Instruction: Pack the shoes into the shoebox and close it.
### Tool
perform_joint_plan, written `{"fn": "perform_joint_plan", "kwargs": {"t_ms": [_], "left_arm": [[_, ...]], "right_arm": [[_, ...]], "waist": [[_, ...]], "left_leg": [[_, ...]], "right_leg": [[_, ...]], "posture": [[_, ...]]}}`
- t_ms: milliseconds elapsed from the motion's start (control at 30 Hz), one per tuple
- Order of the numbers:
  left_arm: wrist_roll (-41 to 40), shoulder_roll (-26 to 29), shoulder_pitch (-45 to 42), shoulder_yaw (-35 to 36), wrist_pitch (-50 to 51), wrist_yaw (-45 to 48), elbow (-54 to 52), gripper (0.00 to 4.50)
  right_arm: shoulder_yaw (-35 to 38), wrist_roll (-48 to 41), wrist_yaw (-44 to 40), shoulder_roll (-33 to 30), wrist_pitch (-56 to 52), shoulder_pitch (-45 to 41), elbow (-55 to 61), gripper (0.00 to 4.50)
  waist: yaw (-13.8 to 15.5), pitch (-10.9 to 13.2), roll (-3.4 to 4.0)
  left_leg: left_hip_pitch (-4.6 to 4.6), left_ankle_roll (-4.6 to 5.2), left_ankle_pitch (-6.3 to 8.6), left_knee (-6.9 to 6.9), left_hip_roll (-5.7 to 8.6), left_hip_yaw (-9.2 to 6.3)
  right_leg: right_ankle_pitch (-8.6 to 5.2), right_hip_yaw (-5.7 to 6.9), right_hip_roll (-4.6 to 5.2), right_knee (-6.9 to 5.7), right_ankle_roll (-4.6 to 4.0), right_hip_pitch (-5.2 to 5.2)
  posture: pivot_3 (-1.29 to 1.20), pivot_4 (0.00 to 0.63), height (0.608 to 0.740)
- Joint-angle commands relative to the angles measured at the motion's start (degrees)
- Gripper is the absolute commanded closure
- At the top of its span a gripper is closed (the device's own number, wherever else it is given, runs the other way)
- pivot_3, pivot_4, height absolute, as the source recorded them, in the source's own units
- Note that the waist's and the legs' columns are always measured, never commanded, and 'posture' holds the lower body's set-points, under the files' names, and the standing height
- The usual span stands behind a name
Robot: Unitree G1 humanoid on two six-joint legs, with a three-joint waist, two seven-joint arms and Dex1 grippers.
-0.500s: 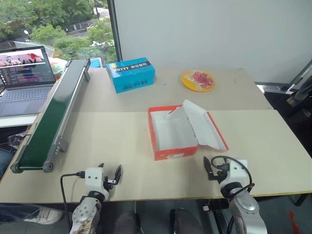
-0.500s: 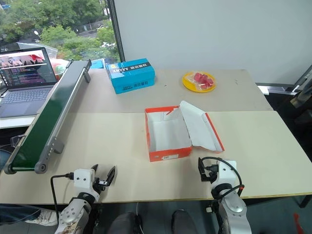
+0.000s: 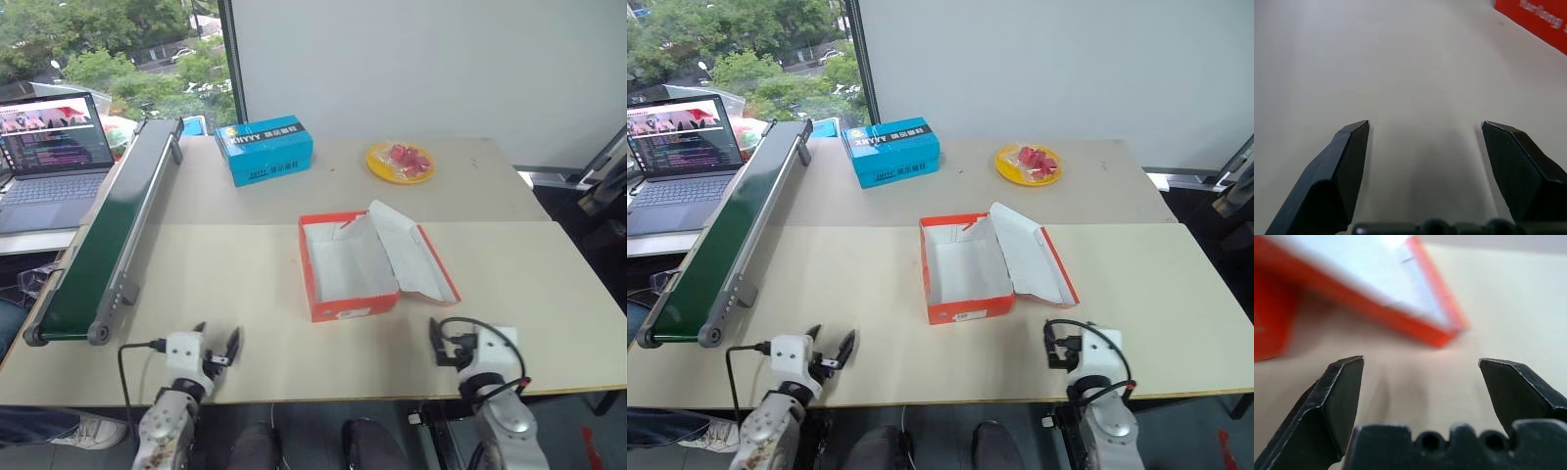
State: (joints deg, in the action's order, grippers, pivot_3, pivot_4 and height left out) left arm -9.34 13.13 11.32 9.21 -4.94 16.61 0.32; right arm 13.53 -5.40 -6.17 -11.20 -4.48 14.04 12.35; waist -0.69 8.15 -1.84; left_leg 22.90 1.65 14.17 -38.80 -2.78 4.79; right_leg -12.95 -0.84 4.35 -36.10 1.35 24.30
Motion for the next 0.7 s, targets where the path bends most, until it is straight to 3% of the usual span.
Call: {"fn": "perform_joint_plan", "kwargs": {"t_ms": [33, 267, 433, 700], "left_arm": [[-1.2, 3.1, -5.8, 2.7, 0.7, 0.2, -1.9, 0.61], [-1.4, 4.6, -16.9, 3.7, 7.2, -2.4, -4.8, 0.61], [-1.4, 6.4, -24.7, 4.5, 17.0, -5.9, -10.9, 0.61], [-3.3, 7.3, -28.4, 6.4, 32.4, -9.8, -18.5, 0.61]], "right_arm": [[5.4, 1.3, 4.2, -2.8, -3.5, -3.9, 8.1, 0.03], [6.6, -2.4, 4.0, -6.6, -11.8, -19.4, 7.3, 0.03], [-2.6, -6.7, -6.0, -7.5, -19.4, -34.7, -0.3, 0.03], [-10.2, -11.8, -18.6, -5.9, -21.8, -47.2, -10.1, 0.03]], "waist": [[0.0, 0.0, 0.0], [-0.2, 0.0, -0.02], [-0.5, 0.0, -0.05], [-0.1, 0.0, -0.03]], "left_leg": [[0.0, 0.0, 0.0, 0.0, 0.0, 0.0], [-0.01, 0.0, 0.0, 0.01, 0.13, 0.01], [-0.02, -0.01, -0.03, -0.05, 0.16, -0.06], [0.37, 0.01, -0.01, -0.06, 0.18, -0.11]], "right_leg": [[0.0, 0.0, 0.01, 0.0, 0.0, 0.0], [0.04, -0.02, -0.07, -0.02, 0.05, -0.04], [0.14, -0.07, -0.12, -0.04, 0.11, -0.09], [0.18, 0.03, -0.03, 0.01, 0.2, 0.19]], "posture": [[0.0, 0.15, 0.74], [0.0, 0.15, 0.74], [0.0, 0.15, 0.74], [0.0, 0.15, 0.74]]}}
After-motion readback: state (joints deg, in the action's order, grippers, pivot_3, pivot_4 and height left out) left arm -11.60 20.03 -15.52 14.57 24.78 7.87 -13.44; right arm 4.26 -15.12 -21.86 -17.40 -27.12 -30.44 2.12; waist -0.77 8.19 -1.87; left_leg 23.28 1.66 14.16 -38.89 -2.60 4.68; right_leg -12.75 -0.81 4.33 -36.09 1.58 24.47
